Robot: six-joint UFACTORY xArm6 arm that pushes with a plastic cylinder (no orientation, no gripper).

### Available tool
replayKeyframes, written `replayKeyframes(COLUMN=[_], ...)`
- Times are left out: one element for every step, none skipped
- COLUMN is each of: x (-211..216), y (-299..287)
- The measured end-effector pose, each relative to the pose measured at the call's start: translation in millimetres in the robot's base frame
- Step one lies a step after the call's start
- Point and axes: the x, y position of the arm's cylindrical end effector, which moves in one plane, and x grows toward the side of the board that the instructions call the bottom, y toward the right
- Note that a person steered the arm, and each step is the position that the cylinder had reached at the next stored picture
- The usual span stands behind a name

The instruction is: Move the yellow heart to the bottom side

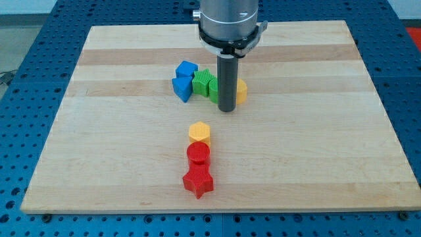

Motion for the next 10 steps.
replayKeyframes(x=[1.8, -7.5, -64.0, -82.8, -98.1, -60.2, -7.3, 7.5, 6.7, 5.0], y=[0.0, 43.4, 64.2, 64.0, 33.2, 23.0, 19.0, 19.0, 25.6, 82.0])
